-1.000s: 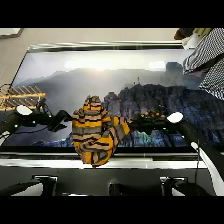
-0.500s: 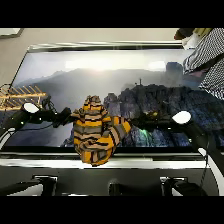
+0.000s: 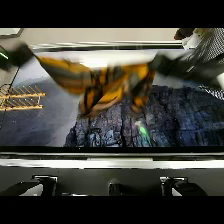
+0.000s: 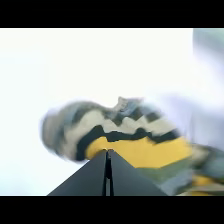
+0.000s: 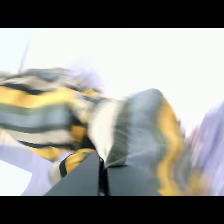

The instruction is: Fold the clothes and pants, and hang the long-sleeved shirts on hangers.

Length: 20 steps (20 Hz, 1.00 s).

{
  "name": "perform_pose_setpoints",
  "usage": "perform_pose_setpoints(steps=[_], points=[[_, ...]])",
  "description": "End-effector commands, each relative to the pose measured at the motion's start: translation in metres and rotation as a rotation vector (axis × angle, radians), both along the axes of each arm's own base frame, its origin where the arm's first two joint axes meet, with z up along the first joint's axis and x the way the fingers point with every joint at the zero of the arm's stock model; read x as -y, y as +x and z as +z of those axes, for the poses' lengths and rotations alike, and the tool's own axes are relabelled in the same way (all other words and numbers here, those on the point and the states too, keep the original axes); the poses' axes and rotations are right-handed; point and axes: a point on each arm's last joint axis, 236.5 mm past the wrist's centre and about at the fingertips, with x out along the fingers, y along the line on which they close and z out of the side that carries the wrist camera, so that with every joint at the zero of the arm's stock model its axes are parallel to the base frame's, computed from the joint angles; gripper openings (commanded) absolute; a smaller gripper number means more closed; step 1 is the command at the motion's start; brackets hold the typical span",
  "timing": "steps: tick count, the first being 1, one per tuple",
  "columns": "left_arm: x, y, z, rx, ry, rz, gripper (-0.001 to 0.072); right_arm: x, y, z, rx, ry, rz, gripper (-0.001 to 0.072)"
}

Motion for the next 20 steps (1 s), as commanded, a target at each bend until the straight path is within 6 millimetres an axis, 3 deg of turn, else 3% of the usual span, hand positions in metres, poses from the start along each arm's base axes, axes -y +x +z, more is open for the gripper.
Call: perform_pose_setpoints(steps=[1,2,4,7,10,12,14,16,18,20], points=[[-0.043,-0.058,0.158,0.351,0.044,0.177,0.0017,0.06,-0.039,0.144,0.325,-0.121,-0.198,0.0025],[-0.053,-0.082,0.183,0.41,0.038,0.223,0.0017,0.07,-0.06,0.169,0.377,-0.139,-0.223,0.0025],[-0.07,-0.126,0.208,0.469,0.027,0.299,0.0017,0.087,-0.106,0.2,0.448,-0.157,-0.259,0.0026],[-0.073,-0.175,0.222,0.516,0.018,0.313,0.0018,0.096,-0.163,0.211,0.479,-0.157,-0.26,0.0026],[-0.071,-0.19,0.222,0.524,0.008,0.308,0.0018,0.101,-0.191,0.208,0.447,-0.114,-0.27,0.0026],[-0.062,-0.172,0.207,0.478,-0.008,0.275,0.0018,0.099,-0.183,0.199,0.402,-0.086,-0.274,0.0026],[-0.042,-0.135,0.173,0.38,-0.01,0.189,0.002,0.094,-0.152,0.172,0.279,-0.063,-0.279,0.0026],[-0.018,-0.088,0.118,0.238,-0.014,0.089,0.0021,0.084,-0.108,0.119,0.073,-0.098,-0.264,0.0026],[-0.001,-0.041,0.042,0.057,-0.023,0.023,0.0021,0.075,-0.066,0.048,-0.166,-0.194,-0.227,0.0026],[0.007,-0.003,-0.059,-0.167,-0.02,0.008,0.0021,0.069,-0.03,-0.028,-0.405,-0.302,-0.178,0.0026]])
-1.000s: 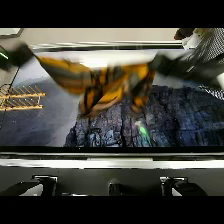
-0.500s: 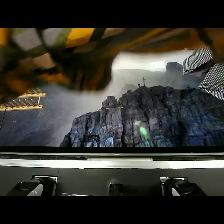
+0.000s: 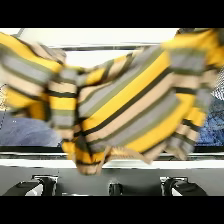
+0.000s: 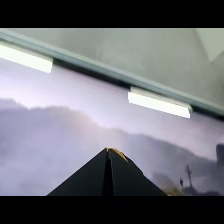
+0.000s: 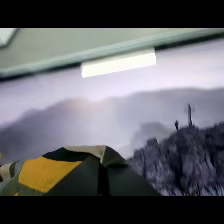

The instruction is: Fold the clothes and pants, and hang the long-sleeved shirts on hangers.

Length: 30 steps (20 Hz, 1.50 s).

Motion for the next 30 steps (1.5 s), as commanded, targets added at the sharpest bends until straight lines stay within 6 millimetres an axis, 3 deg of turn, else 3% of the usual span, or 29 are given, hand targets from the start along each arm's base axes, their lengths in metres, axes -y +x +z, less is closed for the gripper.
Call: perform_pose_setpoints(steps=[1,4,6,8,10,11,12,13,14,17,18,19,20,22,24,26,30], points=[[0.028,0.053,-0.159,-0.35,-0.026,-0.084,0.0021,-0.011,0.052,-0.133,-0.443,-0.116,0.049,0.0026],[0.047,0.066,-0.296,-0.641,-0.015,-0.116,0.0021,-0.019,0.102,-0.24,-0.681,-0.181,0.09,0.0027],[0.061,0.069,-0.353,-0.753,-0.014,-0.135,0.0021,-0.022,0.134,-0.312,-0.775,-0.223,0.117,0.0028],[0.075,0.071,-0.384,-0.804,-0.057,-0.149,0.0021,-0.024,0.154,-0.374,-0.84,-0.252,0.147,0.0029],[0.086,0.077,-0.384,-0.789,-0.11,-0.153,0.0022,-0.022,0.16,-0.411,-0.885,-0.276,0.147,0.0044],[0.086,0.081,-0.376,-0.766,-0.133,-0.149,0.0069,-0.018,0.162,-0.416,-0.888,-0.292,0.138,0.0049],[0.082,0.085,-0.365,-0.746,-0.141,-0.144,0.0281,-0.012,0.164,-0.414,-0.878,-0.315,0.124,0.0069],[0.076,0.087,-0.352,-0.727,-0.145,-0.138,0.0527,-0.001,0.165,-0.407,-0.863,-0.357,0.111,0.0174],[0.066,0.088,-0.336,-0.713,-0.15,-0.129,0.0625,0.01,0.163,-0.397,-0.848,-0.412,0.126,0.03],[0.018,0.078,-0.281,-0.65,-0.162,-0.067,0.0626,0.05,0.16,-0.349,-0.789,-0.364,0.071,0.0365],[-0.002,0.067,-0.266,-0.638,-0.148,-0.035,0.0627,0.071,0.154,-0.335,-0.791,-0.329,0.034,0.0483],[-0.02,0.053,-0.258,-0.635,-0.122,-0.011,0.0628,0.085,0.145,-0.327,-0.807,-0.262,0.012,0.0514],[-0.032,0.036,-0.255,-0.634,-0.101,-0.008,0.0628,0.092,0.133,-0.324,-0.838,-0.16,0.018,0.0529],[-0.043,-0.006,-0.274,-0.689,-0.11,0.015,0.0628,0.088,0.1,-0.337,-0.929,0.052,0.081,0.057],[-0.028,-0.05,-0.309,-0.773,-0.169,0.011,0.0628,0.08,0.064,-0.368,-1.032,0.154,0.081,0.0621],[0.004,-0.083,-0.341,-0.828,-0.27,-0.021,0.0628,0.059,0.04,-0.4,-1.082,0.217,0.088,0.064],[0.066,-0.126,-0.385,-0.929,-0.337,-0.12,0.0627,0.005,0.016,-0.46,-1.117,0.267,0.112,0.0642]])
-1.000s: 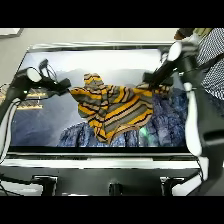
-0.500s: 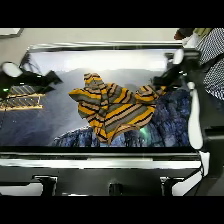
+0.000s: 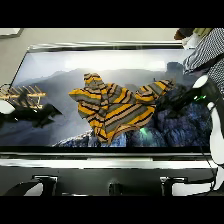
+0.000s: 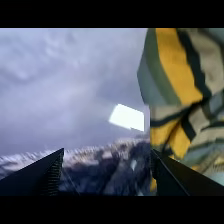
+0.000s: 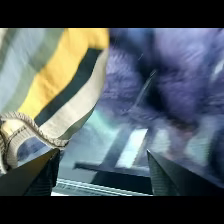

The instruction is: Fold the clothes and pants, and hang the long-sleeved shirts on hangers.

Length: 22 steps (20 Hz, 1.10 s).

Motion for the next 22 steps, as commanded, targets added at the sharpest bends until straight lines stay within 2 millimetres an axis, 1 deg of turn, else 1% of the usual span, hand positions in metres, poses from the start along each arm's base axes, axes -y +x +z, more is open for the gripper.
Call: perform_pose_setpoints(steps=[1,3,5,7,8,9,10,11,12,14,16,18,20,22], points=[[0.047,-0.04,-0.033,-0.063,-0.065,-0.063,0.0627,-0.045,-0.019,-0.045,-0.005,0.051,-0.024,0.0643],[0.065,-0.044,-0.035,-0.042,-0.058,-0.115,0.0626,-0.066,-0.02,-0.059,0.021,0.031,0.009,0.0649],[0.081,-0.046,-0.034,-0.021,-0.055,-0.157,0.0627,-0.086,-0.016,-0.063,0.051,0.03,0.038,0.0647],[0.095,-0.054,-0.035,-0.024,-0.053,-0.206,0.0627,-0.098,-0.016,-0.067,0.056,0.027,0.054,0.0622],[0.102,-0.058,-0.037,-0.03,-0.053,-0.228,0.0627,-0.1,-0.016,-0.068,0.054,0.026,0.05,0.0571],[0.107,-0.061,-0.039,-0.035,-0.052,-0.248,0.0627,-0.101,-0.017,-0.067,0.055,0.026,0.052,0.0424],[0.114,-0.062,-0.041,-0.036,-0.056,-0.259,0.0628,-0.101,-0.018,-0.067,0.051,0.026,0.056,0.023],[0.122,-0.062,-0.043,-0.037,-0.073,-0.257,0.0628,-0.101,-0.02,-0.065,0.046,0.029,0.061,0.0082],[0.133,-0.059,-0.044,-0.038,-0.105,-0.242,0.063,-0.102,-0.022,-0.06,0.045,0.033,0.066,0.0056],[0.155,-0.053,-0.05,-0.047,-0.172,-0.196,0.0633,-0.102,-0.027,-0.048,0.042,0.035,0.072,0.0029],[0.175,-0.051,-0.061,-0.075,-0.219,-0.163,0.0633,-0.102,-0.031,-0.034,0.054,0.04,0.083,0.0026],[0.192,-0.057,-0.074,-0.106,-0.243,-0.173,0.0633,-0.099,-0.034,-0.024,0.059,0.029,0.08,0.0026],[0.199,-0.064,-0.085,-0.146,-0.249,-0.173,0.0633,-0.099,-0.037,-0.017,0.058,0.027,0.085,0.0027],[0.203,-0.069,-0.092,-0.164,-0.241,-0.182,0.0633,-0.099,-0.04,-0.013,0.057,0.03,0.087,0.0027]])
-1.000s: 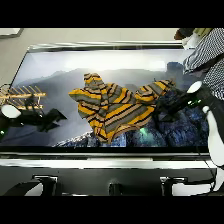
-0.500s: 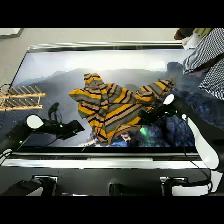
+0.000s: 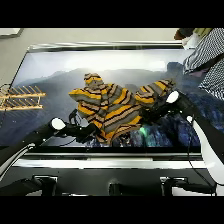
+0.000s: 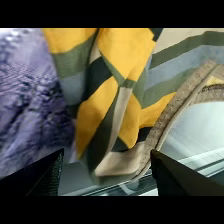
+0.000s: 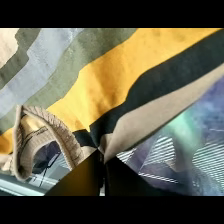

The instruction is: Fold the clothes and pants, and hang the long-sleeved shirts on hangers.

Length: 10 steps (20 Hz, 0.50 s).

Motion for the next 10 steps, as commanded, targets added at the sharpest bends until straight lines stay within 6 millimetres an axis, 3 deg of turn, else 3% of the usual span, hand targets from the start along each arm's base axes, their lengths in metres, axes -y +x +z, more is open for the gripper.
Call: perform_pose_setpoints(steps=[1,2,3,4,7,10], points=[[0.013,-0.004,-0.012,-0.026,-0.011,0.009,0.063,0.0,-0.007,0.011,-0.009,0.0,0.005,0.003],[0.013,-0.001,-0.012,-0.019,-0.009,0.023,0.0536,0.0,-0.009,0.013,-0.011,0.001,0.01,0.003],[0.013,0.0,-0.011,-0.019,-0.01,0.033,0.023,0.0,-0.011,0.017,-0.01,0.003,0.014,0.003],[0.014,0.002,-0.009,-0.014,-0.018,0.034,0.0018,0.0,-0.012,0.02,-0.004,0.005,0.017,0.003],[0.016,0.017,0.011,0.038,-0.043,0.039,0.0019,-0.001,-0.018,0.039,0.028,0.014,0.041,0.0025],[0.003,0.039,0.064,0.172,-0.059,0.031,0.0018,0.006,-0.037,0.069,0.064,-0.007,0.093,0.0025]])
